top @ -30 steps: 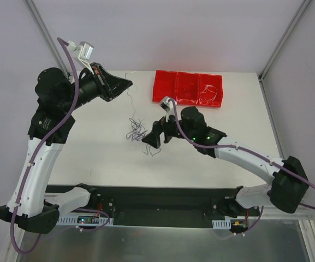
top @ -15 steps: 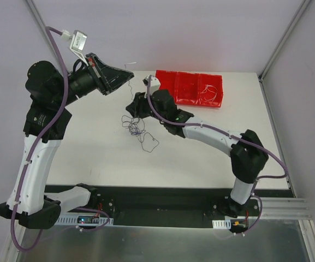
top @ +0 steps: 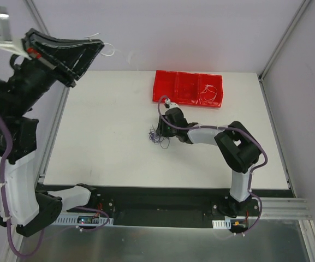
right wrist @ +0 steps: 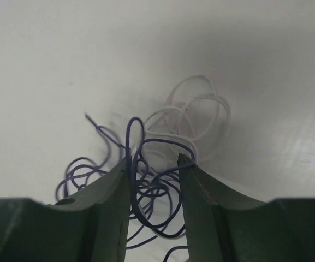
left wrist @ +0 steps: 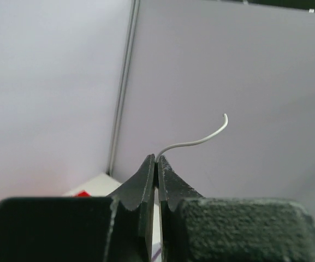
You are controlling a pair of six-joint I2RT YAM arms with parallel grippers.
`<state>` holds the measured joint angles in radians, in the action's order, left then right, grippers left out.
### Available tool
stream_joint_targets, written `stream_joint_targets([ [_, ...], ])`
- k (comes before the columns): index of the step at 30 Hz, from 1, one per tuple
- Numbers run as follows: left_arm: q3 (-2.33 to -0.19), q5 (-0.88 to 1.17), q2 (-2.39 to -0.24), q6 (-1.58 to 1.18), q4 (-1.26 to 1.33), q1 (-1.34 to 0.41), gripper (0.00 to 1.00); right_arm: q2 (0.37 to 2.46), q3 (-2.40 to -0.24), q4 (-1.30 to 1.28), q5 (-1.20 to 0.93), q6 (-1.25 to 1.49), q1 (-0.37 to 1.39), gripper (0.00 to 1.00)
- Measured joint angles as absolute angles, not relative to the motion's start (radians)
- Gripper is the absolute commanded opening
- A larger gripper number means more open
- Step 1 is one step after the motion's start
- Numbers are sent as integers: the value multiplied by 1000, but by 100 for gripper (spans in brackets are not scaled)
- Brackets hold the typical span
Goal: Untangle the cables
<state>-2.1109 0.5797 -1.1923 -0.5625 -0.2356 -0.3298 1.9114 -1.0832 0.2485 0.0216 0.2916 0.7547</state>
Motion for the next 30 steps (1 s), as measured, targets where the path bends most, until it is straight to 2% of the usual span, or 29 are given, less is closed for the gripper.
stream_joint_targets([
  [4, -2175, 505, -1158, -522, -220, -330, 0, 1895, -1048, 250, 28, 292, 681, 47],
  [9, -2259, 424, -1150, -482, -212, -330, 0, 1869, -1030, 229, 20, 293, 604, 64],
  [12, -2225, 400, -1129, -469, -202, -330, 0, 1827, -1011, 192, 23, 266, 583, 70],
  [17, -1990, 363, -1065, -451, -187, -330, 0, 1707, -1004, 79, 43, 186, 578, 89],
  [19, -1876, 341, -1052, -445, -197, -330, 0, 1648, -1000, 35, 47, 148, 575, 93],
  [30, -1274, 276, -1008, -450, -300, -330, 0, 1280, -959, -192, 41, -30, 569, 99],
])
